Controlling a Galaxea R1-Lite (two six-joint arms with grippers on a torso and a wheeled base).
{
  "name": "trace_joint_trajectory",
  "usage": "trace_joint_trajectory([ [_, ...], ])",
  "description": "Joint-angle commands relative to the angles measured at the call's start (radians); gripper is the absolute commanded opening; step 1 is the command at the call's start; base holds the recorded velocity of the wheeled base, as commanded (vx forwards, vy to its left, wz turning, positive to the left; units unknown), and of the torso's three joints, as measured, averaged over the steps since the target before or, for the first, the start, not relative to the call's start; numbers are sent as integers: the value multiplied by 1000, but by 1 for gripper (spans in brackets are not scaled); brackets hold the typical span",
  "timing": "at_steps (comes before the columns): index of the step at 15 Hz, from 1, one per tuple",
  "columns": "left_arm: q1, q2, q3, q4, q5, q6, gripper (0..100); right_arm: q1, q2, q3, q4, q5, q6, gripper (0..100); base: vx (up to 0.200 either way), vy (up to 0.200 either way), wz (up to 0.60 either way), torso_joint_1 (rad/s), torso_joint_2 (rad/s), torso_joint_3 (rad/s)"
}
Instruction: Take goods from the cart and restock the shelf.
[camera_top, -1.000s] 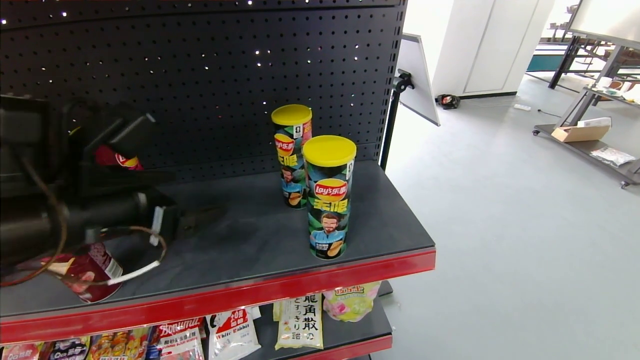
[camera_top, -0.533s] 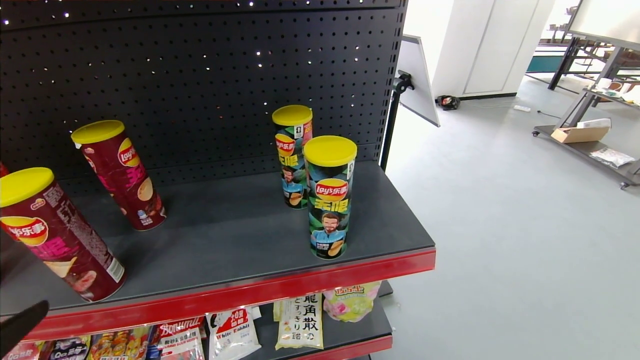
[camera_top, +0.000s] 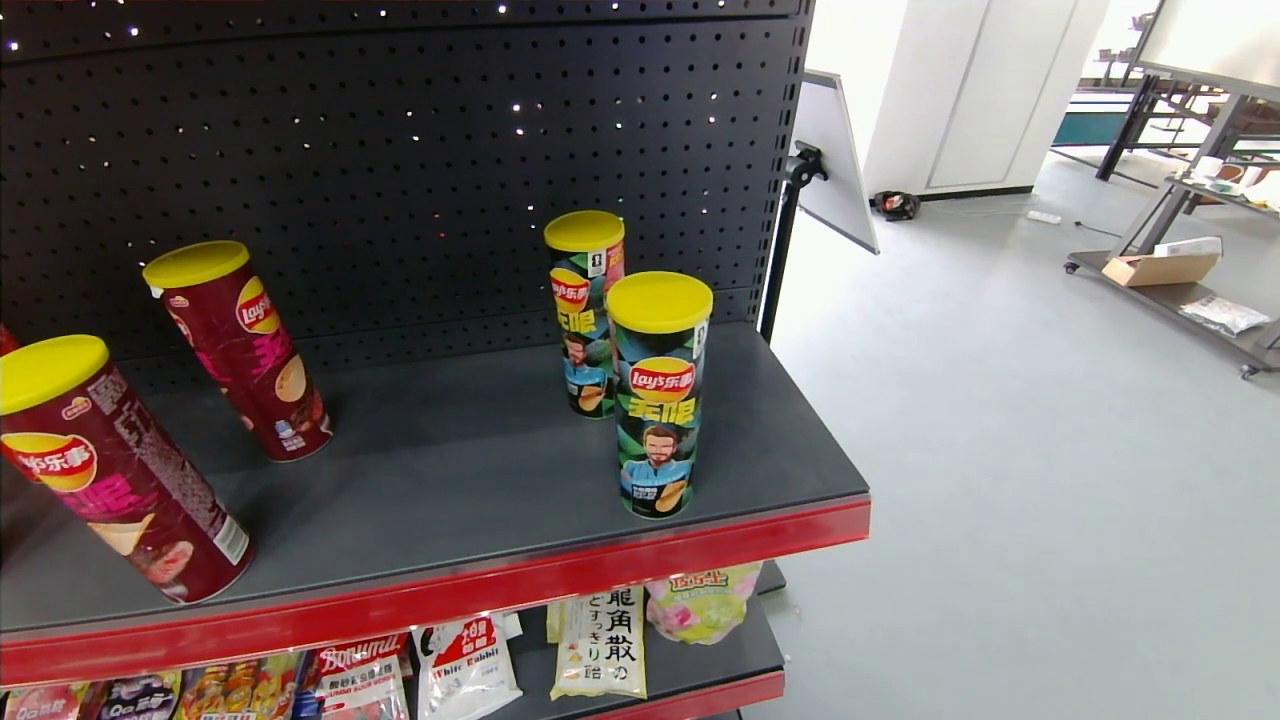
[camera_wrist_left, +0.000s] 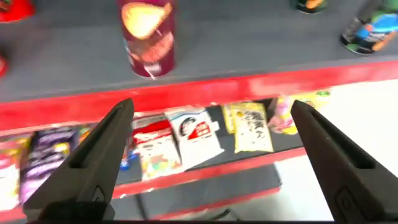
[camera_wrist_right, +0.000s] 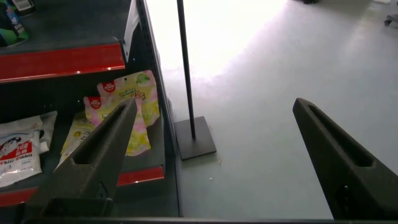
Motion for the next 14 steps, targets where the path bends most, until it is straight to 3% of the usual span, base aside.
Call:
trace_joint_trajectory([
  [1, 0, -164, 115, -34, -19, -1, 100, 0, 0, 0, 0, 0, 0, 100, 0, 0, 0, 0, 0, 0],
  [3, 0, -164, 172, -138, 13, 86, 100, 0, 0, 0, 0, 0, 1, 100, 0, 0, 0, 0, 0, 0],
  [4, 1, -164, 238, -268, 47, 92, 100, 0, 0, 0, 0, 0, 0, 100, 0, 0, 0, 0, 0, 0],
  [5, 1, -164, 235, -225, 70, 69, 100, 0, 0, 0, 0, 0, 0, 100, 0, 0, 0, 0, 0, 0],
  [6, 1, -164, 236, -238, 70, 66, 100, 0, 0, 0, 0, 0, 0, 100, 0, 0, 0, 0, 0, 0],
  [8, 1, -164, 236, -239, 67, 80, 100, 0, 0, -2, 0, 0, 0, 100, 0, 0, 0, 0, 0, 0],
  [14, 1, -164, 238, -239, 67, 80, 100, 0, 0, 0, 0, 2, -5, 100, 0, 0, 0, 0, 0, 0],
])
